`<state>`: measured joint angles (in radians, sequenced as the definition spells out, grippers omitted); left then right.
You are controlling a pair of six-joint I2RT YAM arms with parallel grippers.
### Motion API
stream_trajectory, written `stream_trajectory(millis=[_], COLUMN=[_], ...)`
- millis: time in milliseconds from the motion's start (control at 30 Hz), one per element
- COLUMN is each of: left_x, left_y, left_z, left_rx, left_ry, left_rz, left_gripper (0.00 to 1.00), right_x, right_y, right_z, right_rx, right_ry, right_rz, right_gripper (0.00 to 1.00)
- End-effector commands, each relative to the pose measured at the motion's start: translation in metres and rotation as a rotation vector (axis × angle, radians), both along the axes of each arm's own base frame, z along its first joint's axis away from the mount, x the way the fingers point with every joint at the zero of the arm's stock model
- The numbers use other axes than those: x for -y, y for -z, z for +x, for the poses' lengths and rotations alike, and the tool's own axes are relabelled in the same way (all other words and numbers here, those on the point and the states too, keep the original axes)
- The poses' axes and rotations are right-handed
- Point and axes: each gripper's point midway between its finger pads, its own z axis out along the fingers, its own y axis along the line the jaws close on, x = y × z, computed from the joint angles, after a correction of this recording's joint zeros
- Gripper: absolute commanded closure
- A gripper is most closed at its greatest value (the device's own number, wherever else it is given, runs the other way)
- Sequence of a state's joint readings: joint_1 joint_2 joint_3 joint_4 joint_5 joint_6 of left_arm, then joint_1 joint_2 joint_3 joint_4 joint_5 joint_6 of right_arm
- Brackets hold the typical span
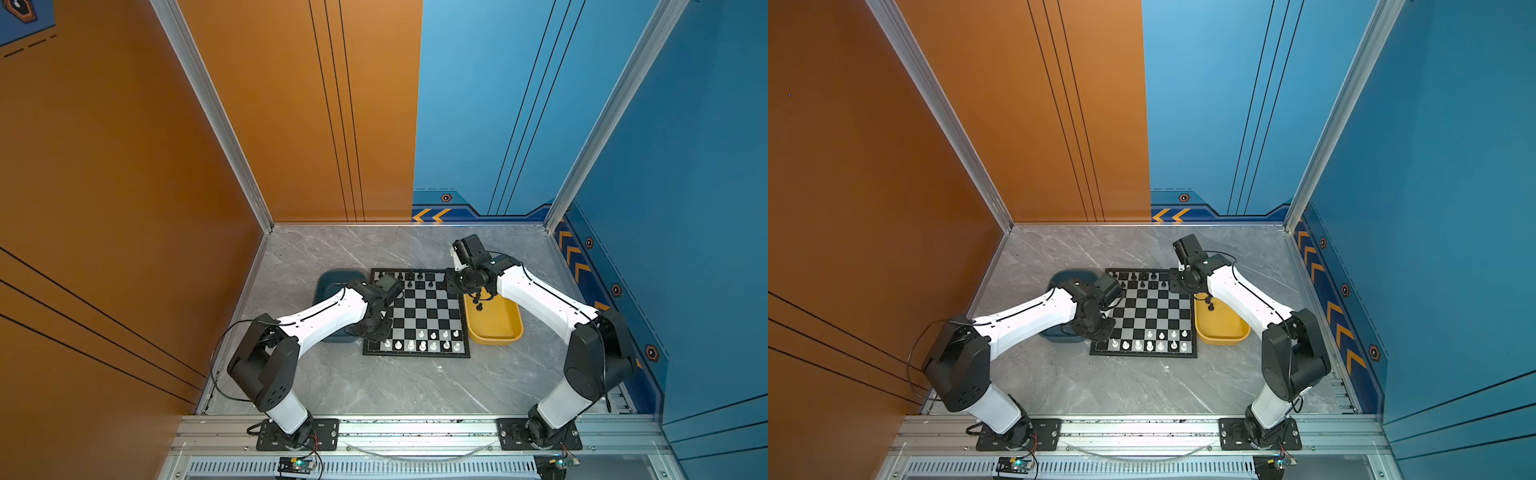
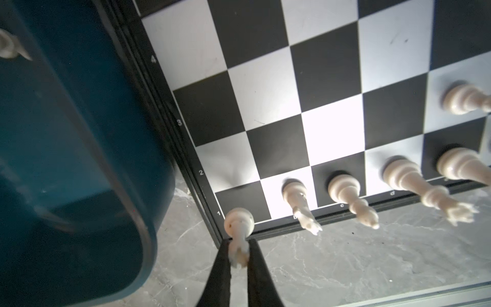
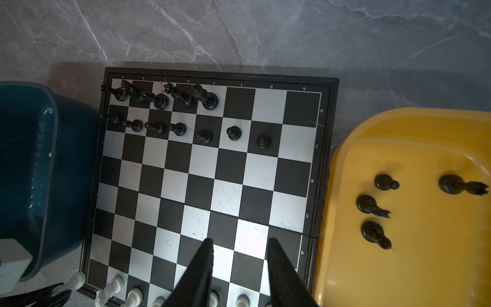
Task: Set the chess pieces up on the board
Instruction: 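Lower the white piece onto the corner square and open the left gripper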
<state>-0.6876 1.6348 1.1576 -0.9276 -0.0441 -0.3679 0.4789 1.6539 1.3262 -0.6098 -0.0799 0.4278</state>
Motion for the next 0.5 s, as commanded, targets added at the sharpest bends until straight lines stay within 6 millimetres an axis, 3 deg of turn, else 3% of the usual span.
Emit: stream_trajectory(millis=[0, 467], left_x=[0.001, 0.003], left_y=[0.009, 0.023], left_z=[-0.009, -0.011], left_rx=[-0.044, -0.075], left_ry=[-0.014, -0.021], left_rz=[-0.004, -0.003], left_gripper=[0.90, 0.90], right_x=[-0.005, -0.004], right_y=[0.006, 0.006], right_z=[-0.003, -0.003], right_rx=[-0.022, -0.021], right_ry=[0.002, 0.003], right_rz=[0.015, 0.013], right_gripper=[0.63, 0.63])
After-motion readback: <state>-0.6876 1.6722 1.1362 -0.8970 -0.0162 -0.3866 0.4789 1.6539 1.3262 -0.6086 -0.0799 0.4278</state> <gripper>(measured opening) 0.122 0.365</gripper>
